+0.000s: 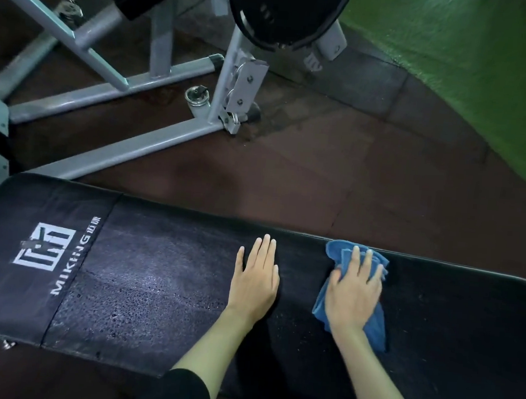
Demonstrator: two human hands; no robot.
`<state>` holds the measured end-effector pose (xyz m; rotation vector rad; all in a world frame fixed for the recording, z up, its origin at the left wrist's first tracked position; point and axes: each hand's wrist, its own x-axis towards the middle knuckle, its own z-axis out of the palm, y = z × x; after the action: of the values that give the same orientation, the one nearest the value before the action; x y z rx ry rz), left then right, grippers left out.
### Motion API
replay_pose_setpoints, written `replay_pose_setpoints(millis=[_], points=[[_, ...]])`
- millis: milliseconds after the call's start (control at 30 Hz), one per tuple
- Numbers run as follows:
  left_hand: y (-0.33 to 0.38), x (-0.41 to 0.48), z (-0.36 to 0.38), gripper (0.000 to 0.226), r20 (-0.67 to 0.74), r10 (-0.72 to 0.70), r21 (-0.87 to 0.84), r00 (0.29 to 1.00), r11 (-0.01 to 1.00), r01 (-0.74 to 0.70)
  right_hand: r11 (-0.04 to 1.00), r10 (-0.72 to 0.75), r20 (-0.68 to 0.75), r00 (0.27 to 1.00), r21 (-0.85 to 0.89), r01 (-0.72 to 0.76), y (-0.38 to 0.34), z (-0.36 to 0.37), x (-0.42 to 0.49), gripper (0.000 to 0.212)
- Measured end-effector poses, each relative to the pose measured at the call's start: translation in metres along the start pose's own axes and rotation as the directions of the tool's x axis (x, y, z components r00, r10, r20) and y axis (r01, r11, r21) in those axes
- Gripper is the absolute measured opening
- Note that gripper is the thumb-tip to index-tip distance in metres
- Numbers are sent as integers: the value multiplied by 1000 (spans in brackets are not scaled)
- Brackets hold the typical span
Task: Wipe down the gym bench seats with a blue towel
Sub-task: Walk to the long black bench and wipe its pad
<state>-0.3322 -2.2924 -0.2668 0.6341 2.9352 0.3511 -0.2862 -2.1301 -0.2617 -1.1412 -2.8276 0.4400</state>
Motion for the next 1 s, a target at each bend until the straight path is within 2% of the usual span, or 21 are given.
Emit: replay_pose_setpoints(millis=[167,233,300,467,533,667,867,1000], points=[[2,1,2,54,-1,-25,11,1000,1000,25,972,-228,94,969,-32,231,-27,10,-20,51],[1,1,2,54,-3,-27,12,1000,1000,27,956,-281,146,949,-47,290,-23,5,-19,60],[1,1,1,54,-5,-22,12,1000,1000,22,940,-314,138,939,-92,328,-14,3,-16,70],[1,0,0,53,-10,-16,16,1000,1000,16,958,-245,43,969,-141,249,-15,7,-19,63],[1,-1,-1,53,-5,-11,15,1000,1000,11,951,-270,44,962,-147,273,-17,7,-23,64],[5,-4,-4,53,27,-2,5,1000,1000,2,906,-369,82,926,-189,378,-12,3,-25,53],[24,-3,-3,53,68,59,21,996,998,-60,909,-358,111,927,-183,374,-11,-1,-22,49],[41,1,4,53,77,62,20,995,998,-63,903,-390,77,918,-163,397,-3,3,-18,45]])
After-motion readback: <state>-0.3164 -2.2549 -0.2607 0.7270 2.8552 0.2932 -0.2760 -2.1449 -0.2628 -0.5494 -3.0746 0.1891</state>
